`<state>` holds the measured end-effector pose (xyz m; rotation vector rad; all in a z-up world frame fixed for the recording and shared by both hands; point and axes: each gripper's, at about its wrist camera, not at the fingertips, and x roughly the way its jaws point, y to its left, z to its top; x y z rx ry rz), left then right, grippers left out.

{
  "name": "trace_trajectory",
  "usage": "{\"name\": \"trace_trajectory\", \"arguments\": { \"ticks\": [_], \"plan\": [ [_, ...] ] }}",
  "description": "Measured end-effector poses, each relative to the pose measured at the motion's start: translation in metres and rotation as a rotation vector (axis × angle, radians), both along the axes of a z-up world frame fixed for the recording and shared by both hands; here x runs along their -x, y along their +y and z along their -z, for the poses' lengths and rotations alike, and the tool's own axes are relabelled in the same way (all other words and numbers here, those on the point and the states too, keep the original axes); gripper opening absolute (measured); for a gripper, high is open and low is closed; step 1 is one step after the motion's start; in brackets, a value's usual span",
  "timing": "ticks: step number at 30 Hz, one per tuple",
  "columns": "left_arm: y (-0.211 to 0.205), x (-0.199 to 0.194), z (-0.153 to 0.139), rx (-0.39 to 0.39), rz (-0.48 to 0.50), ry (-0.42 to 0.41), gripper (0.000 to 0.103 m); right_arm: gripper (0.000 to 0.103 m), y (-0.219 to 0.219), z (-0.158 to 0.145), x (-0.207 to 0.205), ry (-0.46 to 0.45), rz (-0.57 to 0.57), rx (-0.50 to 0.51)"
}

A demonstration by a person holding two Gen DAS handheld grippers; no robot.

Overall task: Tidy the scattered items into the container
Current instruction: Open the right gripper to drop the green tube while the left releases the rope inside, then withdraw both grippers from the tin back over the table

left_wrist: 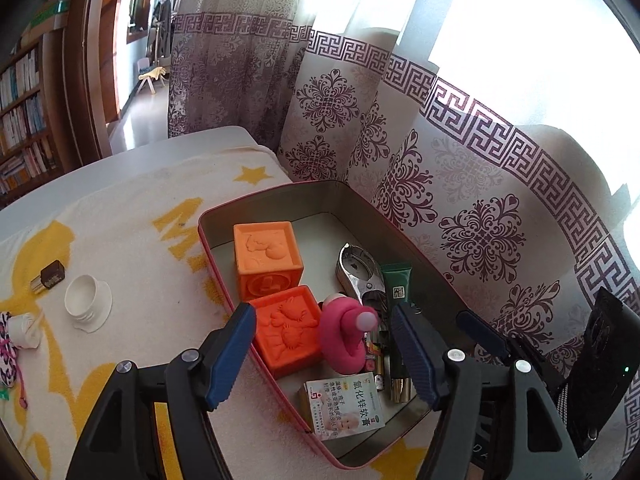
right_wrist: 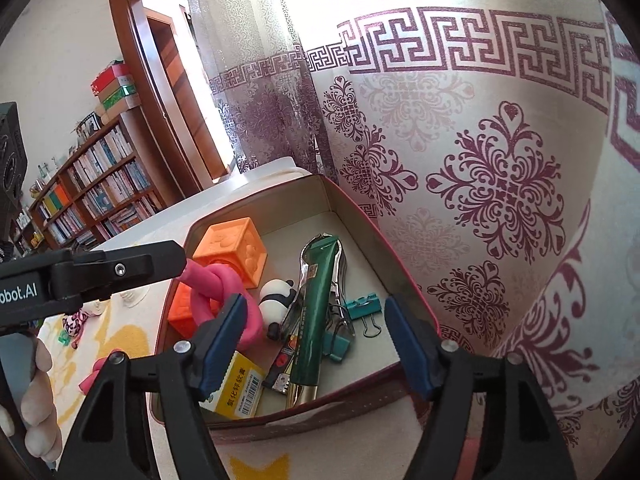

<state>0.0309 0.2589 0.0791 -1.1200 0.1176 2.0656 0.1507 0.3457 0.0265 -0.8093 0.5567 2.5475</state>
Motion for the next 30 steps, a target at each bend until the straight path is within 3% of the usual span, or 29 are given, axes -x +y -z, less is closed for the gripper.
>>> {"name": "trace_trajectory", "arguments": {
  "ticks": [14,30],
  "plan": [
    [-0.078,0.016,0.027,0.051,-0.171,-0.02,0.072,0.079,-0.021,-0.01,0.006,0.019,-0.014,-0.005],
    [-0.181,0.043,0.049,0.021,-0.348,-0.093,0.072,0.081,-0.085,-0.023,0.047,0.006,-0.132,-0.041]
  ]
}}
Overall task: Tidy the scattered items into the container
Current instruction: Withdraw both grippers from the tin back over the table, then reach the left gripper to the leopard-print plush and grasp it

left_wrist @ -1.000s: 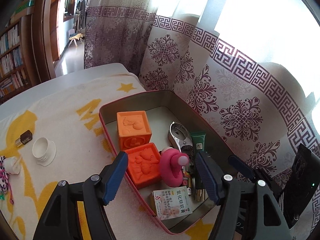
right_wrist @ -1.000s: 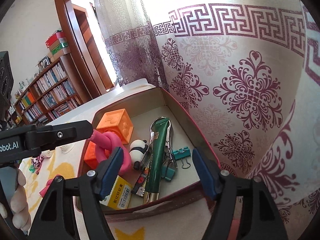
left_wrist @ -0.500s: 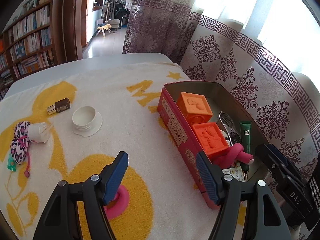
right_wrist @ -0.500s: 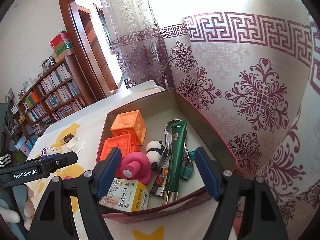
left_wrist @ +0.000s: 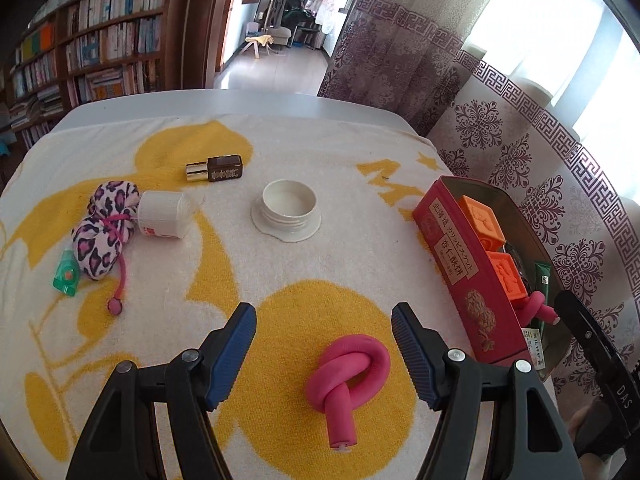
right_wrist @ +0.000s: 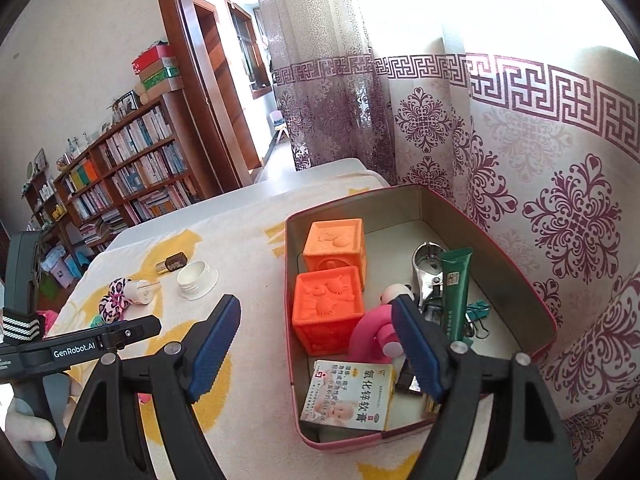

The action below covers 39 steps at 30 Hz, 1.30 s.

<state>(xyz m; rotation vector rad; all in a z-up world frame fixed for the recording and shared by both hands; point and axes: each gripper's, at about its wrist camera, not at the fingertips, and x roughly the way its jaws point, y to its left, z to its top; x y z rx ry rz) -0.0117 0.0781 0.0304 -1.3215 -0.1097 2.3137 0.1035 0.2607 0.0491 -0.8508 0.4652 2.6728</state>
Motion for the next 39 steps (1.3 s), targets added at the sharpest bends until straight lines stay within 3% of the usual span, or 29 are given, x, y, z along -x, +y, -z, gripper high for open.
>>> {"name": "trace_trajectory", "arguments": {
  "ticks": [19,28,39],
  "plan": [
    [-0.158,0.04,0.024,-0.004,-0.285,-0.032,0.072,0.082,-0.077,0.02,0.064,-0.089,-0.154,-0.014],
    [-0.172,0.048,0.046,0.014,-0.309,-0.068,0.072,0.082,-0.081,0.046,0.079,-0.127,-0.136,0.003],
    [-0.169,0.047,0.043,0.017,-0.305,-0.036,0.072,0.081,-0.074,0.052,0.077,-0.125,-0.121,0.033]
  ]
}}
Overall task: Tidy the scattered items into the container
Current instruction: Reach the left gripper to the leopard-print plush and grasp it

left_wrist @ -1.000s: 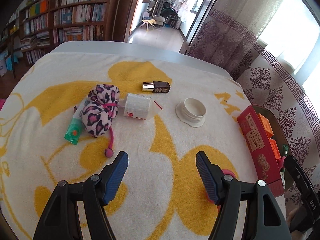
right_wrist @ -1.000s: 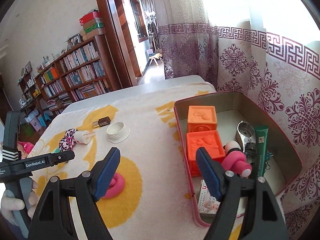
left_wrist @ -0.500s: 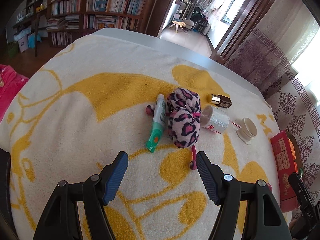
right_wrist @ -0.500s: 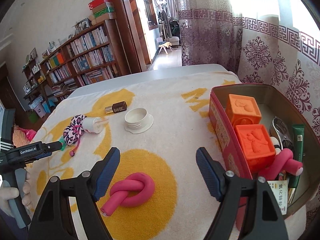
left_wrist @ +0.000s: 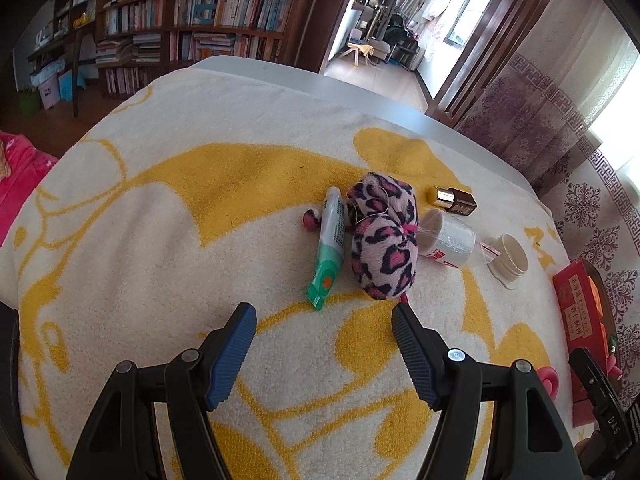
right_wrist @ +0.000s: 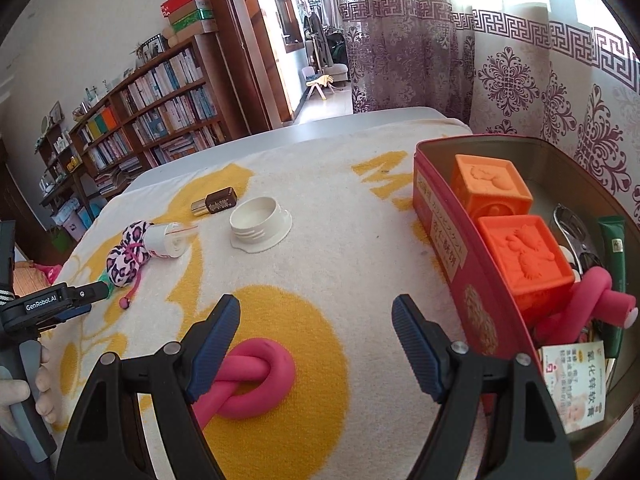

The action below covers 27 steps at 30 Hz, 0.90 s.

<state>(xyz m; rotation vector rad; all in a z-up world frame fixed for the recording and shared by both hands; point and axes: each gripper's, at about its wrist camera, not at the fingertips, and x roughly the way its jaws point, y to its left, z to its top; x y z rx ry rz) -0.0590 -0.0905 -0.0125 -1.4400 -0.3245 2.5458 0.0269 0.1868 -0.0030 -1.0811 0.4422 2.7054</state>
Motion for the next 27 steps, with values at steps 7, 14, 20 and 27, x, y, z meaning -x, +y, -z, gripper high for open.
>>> {"name": "trace_trajectory", "arguments": {
  "ticks": [7,14,20,27],
  "plan": [
    [0.023,0.004,-0.012,0.041,0.048,0.022,0.072,0.081,0.0,-0.005,-0.005,0.023,-0.003,0.007],
    [0.058,0.027,-0.011,0.17,0.094,0.059,0.072,0.082,0.002,-0.012,-0.011,0.052,-0.001,0.022],
    [0.074,0.049,0.003,0.302,0.08,0.077,0.072,0.082,0.002,-0.014,-0.012,0.061,-0.005,0.031],
    [0.064,0.059,0.004,0.267,0.046,0.055,0.049,0.082,0.0,-0.012,-0.012,0.057,-0.012,0.027]
  ]
}}
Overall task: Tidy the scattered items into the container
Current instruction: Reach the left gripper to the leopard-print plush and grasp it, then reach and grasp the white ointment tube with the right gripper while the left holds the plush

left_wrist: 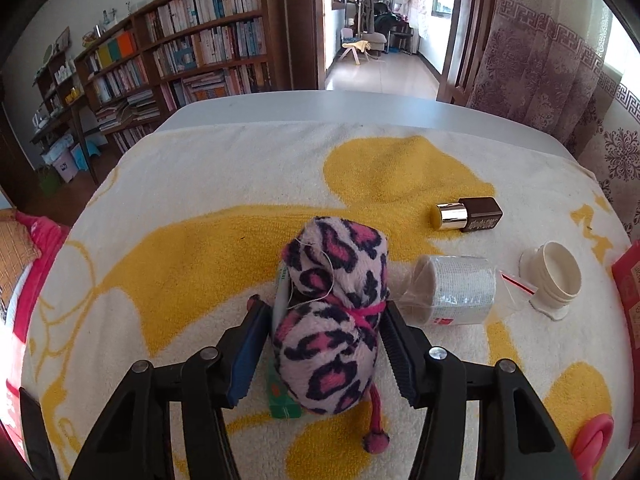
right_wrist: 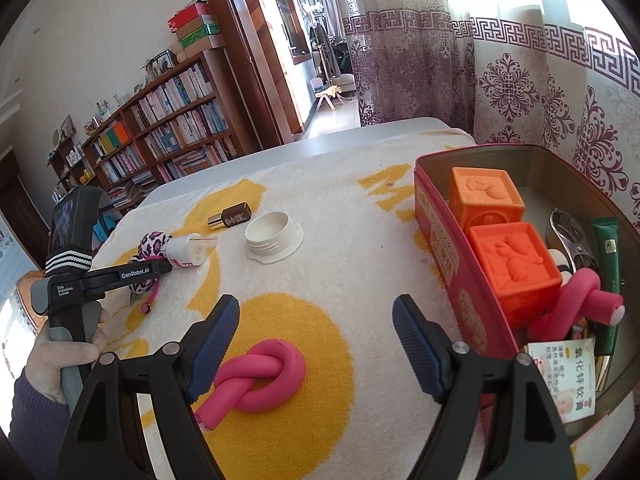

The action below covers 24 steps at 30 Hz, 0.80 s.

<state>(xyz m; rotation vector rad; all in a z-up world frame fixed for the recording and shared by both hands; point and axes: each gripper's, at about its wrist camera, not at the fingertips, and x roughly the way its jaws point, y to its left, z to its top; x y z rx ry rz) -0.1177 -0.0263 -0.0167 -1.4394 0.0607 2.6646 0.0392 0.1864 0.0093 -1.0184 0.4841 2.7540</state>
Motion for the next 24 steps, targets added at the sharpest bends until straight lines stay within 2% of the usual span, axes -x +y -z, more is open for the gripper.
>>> {"name": "trace_trajectory", "arguments": {
  "ticks": [2,8,12,13,16,20,22,24],
  "plan": [
    [-0.009,-0.002,-0.006,-0.055,-0.007,-0.003,0.045,0.082,0.0,0.002,0.001,-0.005,0.0,0.003],
    [-0.032,-0.02,-0.032,-0.223,-0.007,0.014,0.044,0.082,-0.006,0.004,0.003,-0.015,-0.014,-0.018],
    [-0.045,-0.033,-0.041,-0.287,-0.015,0.025,0.044,0.082,-0.008,0.006,0.003,-0.017,-0.019,-0.032],
    [-0.048,-0.035,-0.041,-0.298,-0.017,0.025,0.039,0.082,-0.008,0.007,0.004,-0.021,-0.019,-0.034],
    [-0.057,-0.044,-0.044,-0.365,-0.012,0.02,0.037,0.082,-0.009,0.008,0.005,-0.026,-0.02,-0.04],
    [-0.057,-0.049,-0.046,-0.344,-0.007,0.034,0.038,0.082,-0.011,0.01,0.007,-0.033,-0.02,-0.058],
    [-0.057,-0.048,-0.041,-0.335,-0.008,0.014,0.038,0.082,-0.011,0.011,0.008,-0.037,-0.017,-0.059],
    [-0.057,-0.048,-0.035,-0.347,0.001,-0.01,0.044,0.082,-0.009,0.012,0.007,-0.037,-0.01,-0.052]
  ]
}}
